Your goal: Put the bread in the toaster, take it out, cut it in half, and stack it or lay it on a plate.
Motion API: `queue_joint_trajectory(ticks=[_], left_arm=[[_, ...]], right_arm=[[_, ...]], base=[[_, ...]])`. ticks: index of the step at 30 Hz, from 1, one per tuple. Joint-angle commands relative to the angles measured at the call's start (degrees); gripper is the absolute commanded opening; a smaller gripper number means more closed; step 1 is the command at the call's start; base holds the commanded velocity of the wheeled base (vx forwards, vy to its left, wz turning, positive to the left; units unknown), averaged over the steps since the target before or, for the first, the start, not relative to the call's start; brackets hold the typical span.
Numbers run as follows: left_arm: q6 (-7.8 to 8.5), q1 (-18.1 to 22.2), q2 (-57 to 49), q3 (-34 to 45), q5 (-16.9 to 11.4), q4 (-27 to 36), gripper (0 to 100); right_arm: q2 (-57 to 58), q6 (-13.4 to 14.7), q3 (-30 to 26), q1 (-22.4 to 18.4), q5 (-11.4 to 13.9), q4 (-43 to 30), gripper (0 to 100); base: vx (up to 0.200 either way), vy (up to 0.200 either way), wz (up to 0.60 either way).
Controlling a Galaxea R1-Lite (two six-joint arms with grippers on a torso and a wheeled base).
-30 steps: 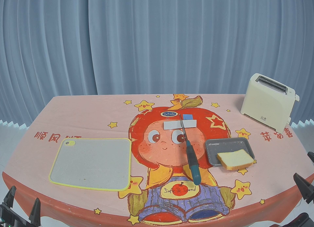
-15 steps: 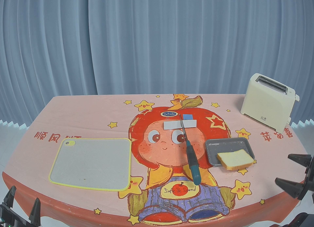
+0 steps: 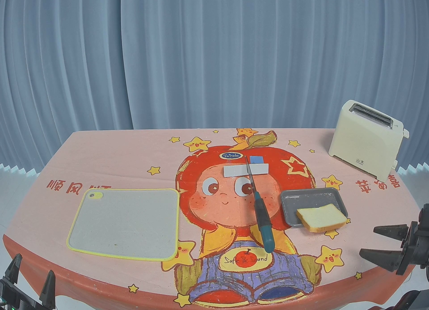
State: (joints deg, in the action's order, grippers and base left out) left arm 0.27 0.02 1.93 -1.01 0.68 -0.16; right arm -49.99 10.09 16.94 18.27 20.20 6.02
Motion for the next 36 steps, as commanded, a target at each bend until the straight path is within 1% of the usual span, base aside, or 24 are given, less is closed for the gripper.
queue_joint_trajectory(ticks=[1, 3, 4, 5, 6, 7, 9, 12, 13, 14, 18, 21, 26, 27, 30, 32, 34, 35, 36], left_arm=[[0.00, 0.06, 0.10, 1.01, 0.02, -0.02, 100], [0.00, -0.02, 0.10, 1.01, 0.02, -0.02, 100], [0.00, 0.06, 0.10, 1.01, 0.02, -0.02, 100], [0.00, -0.02, 0.10, 1.01, 0.02, -0.02, 100], [0.00, 0.06, 0.10, 1.01, 0.02, -0.02, 100], [0.00, -0.02, 0.10, 1.01, 0.02, -0.02, 100], [0.00, 0.06, 0.10, 1.01, 0.02, -0.02, 100], [0.00, -0.02, 0.10, 1.01, 0.02, -0.02, 100], [0.00, 0.06, 0.10, 1.01, 0.02, -0.02, 100], [0.00, -0.02, 0.10, 1.01, 0.02, -0.02, 100], [0.00, -0.02, 0.10, 1.01, 0.02, -0.02, 100], [0.00, 0.06, 0.10, 1.01, 0.02, -0.02, 100], [0.00, -0.02, 0.10, 1.01, 0.02, -0.02, 100], [0.00, -0.02, 0.10, 1.01, 0.02, -0.02, 100], [0.00, -0.02, 0.10, 1.01, 0.02, -0.02, 100], [0.00, 0.06, 0.10, 1.01, 0.02, -0.02, 100], [0.00, 0.06, 0.10, 1.01, 0.02, -0.02, 100], [0.00, 0.06, 0.10, 1.01, 0.02, -0.02, 100], [0.00, 0.06, 0.10, 1.01, 0.02, -0.02, 100]], right_arm=[[-5.55, 9.33, 1.16, 3.35, -0.07, 3.91, 100], [-7.14, 14.78, 1.86, 5.11, -0.25, 5.14, 100], [-8.19, 18.12, 2.39, 6.16, -0.25, 5.32, 100], [-9.07, 20.40, 2.92, 6.78, -0.34, 5.40, 100], [-9.24, 20.76, 3.01, 6.86, -0.34, 5.32, 100], [-11.35, 25.24, 4.41, 7.92, -0.42, 5.23, 100], [-13.02, 30.16, 6.26, 8.53, -0.42, 4.88, 100], [-14.78, 36.22, 8.54, 9.24, -0.51, 4.44, 100], [-15.22, 37.46, 8.89, 9.32, -0.60, 4.35, 100], [-15.75, 37.98, 8.63, 9.32, -0.60, 4.35, 100], [-16.54, 37.63, 5.64, 10.64, -0.69, 5.14, 100], [-16.63, 37.72, 5.47, 10.82, -0.51, 5.49, 100], [-17.42, 39.30, 6.08, 10.99, -0.60, 5.84, 100], [-18.39, 40.62, 6.26, 10.99, -0.60, 5.84, 100], [-20.32, 43.26, 6.43, 11.08, -0.78, 5.93, 100], [-21.55, 43.61, 6.08, 11.52, -1.57, 5.84, 100], [-23.31, 43.78, 6.17, 12.40, -3.76, 5.93, 100], [-23.66, 43.78, 6.26, 12.58, -4.47, 5.93, 100], [-25.06, 43.87, 6.43, 12.93, -6.66, 5.93, 100]], base=[[0.000, 0.000, 0.00], [0.000, 0.000, 0.00], [0.000, 0.000, 0.00], [0.000, 0.000, 0.00], [0.000, 0.000, 0.00], [0.000, 0.000, 0.00], [0.000, 0.000, 0.00], [0.000, 0.000, 0.00], [0.000, 0.000, 0.00], [0.000, 0.000, 0.00], [0.000, 0.000, 0.00], [0.000, 0.000, 0.00], [0.000, 0.000, 0.00], [0.000, 0.000, 0.00], [0.000, 0.000, 0.00], [0.000, 0.000, 0.00], [0.000, 0.000, 0.00], [0.000, 0.000, 0.00], [0.000, 0.000, 0.00]])
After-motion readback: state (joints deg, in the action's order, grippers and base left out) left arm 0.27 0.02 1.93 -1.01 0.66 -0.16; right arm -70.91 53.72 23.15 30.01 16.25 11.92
